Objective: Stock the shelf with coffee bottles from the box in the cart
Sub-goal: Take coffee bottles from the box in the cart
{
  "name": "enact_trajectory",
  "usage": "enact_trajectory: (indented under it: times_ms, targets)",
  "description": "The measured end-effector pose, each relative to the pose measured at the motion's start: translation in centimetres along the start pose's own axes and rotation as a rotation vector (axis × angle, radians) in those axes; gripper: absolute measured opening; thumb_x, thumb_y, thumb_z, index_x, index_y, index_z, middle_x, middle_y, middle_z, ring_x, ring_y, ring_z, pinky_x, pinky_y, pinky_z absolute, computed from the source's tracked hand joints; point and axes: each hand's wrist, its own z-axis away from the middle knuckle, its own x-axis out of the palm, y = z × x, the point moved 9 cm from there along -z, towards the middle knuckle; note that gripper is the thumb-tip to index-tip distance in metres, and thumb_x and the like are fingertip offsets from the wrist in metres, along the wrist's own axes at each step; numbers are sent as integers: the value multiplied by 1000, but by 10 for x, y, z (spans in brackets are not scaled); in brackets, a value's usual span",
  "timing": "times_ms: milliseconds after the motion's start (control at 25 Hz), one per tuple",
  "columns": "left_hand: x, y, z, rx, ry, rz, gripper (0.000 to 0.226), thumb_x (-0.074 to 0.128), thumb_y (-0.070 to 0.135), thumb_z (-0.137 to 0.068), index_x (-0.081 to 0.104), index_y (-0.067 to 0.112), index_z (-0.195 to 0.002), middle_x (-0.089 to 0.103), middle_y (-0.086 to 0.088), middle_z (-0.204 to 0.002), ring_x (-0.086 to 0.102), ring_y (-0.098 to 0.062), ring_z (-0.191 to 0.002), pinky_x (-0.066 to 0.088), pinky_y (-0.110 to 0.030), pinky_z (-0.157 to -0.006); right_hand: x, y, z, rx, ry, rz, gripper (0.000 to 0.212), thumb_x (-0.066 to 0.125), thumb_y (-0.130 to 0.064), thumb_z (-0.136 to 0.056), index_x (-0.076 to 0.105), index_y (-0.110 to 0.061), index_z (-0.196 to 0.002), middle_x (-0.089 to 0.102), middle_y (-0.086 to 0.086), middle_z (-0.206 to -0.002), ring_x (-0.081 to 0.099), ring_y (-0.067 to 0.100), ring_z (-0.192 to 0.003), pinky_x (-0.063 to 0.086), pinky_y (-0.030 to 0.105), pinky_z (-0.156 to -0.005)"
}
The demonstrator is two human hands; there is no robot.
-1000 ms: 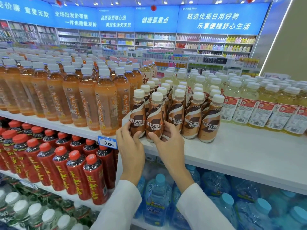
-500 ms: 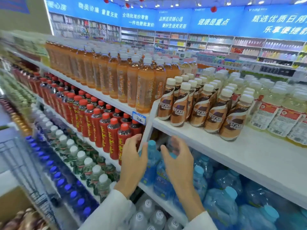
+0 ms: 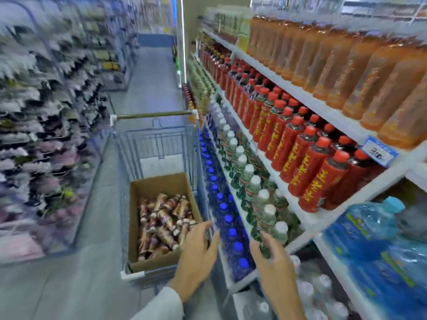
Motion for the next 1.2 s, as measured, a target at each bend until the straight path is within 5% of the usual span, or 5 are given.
enact_trajectory:
  times_ms: [280,600,680,1040,1200]
  targets:
    - [-45,-163,-24,-327,-15,-23,40,59,38,-100,55,25,-138,56,17,-128,52,-5,-123,40,-23,-104,151,35,-46,206,-216,78,36,72,-34,-93,66,-21,-126,67,-3,-126,60,17,-119,43,35,-106]
    - [-41,-290,-77,-563,-203,-103,35,56,25,-100,58,19,-134,63,3,-130,59,-19,-122,48,-36,-103,238,77,-64,468,-346,166,21,73,-27,-92,65,-36,-108,69,-6,-120,61,17,-120,45,42,-107]
    - [-31,-316,-122,-527,-296,-235,33,52,21,-100,55,17,-133,62,-5,-125,60,-26,-116,50,-38,-95,248,78,-72,524,-356,170,20,74,-27,-91,64,-40,-103,70,-9,-117,62,13,-116,48,39,-104]
    - [68,-456,-294,-63,-797,-929,59,49,9,-97,38,20,-154,28,-10,-163,16,-32,-153,16,-44,-122,298,115,-110,556,-440,144,30,74,-24,-89,69,-34,-117,72,-13,-118,63,8,-115,47,31,-102]
    - [97,-484,-312,32,-761,-1034,54,58,16,-91,54,29,-142,49,-5,-149,30,-30,-145,9,-50,-124,311,142,-113,591,-463,136,29,71,-31,-90,67,-41,-117,71,-14,-120,63,8,-115,49,36,-104]
